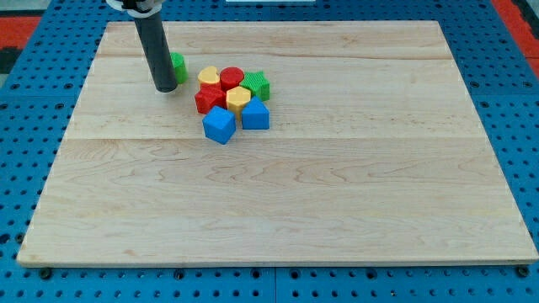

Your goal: Push green circle slightly up

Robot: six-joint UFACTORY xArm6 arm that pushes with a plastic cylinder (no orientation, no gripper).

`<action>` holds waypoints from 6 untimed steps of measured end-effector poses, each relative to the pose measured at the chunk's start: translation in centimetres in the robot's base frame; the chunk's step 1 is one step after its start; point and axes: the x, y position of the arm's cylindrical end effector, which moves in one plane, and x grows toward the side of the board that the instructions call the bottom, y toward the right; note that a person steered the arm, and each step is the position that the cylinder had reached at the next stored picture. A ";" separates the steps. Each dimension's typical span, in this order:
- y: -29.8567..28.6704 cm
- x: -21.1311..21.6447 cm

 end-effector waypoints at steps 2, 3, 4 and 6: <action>-5.9 0.0; -2.5 -1.4; 1.5 -5.2; 10.1 -7.1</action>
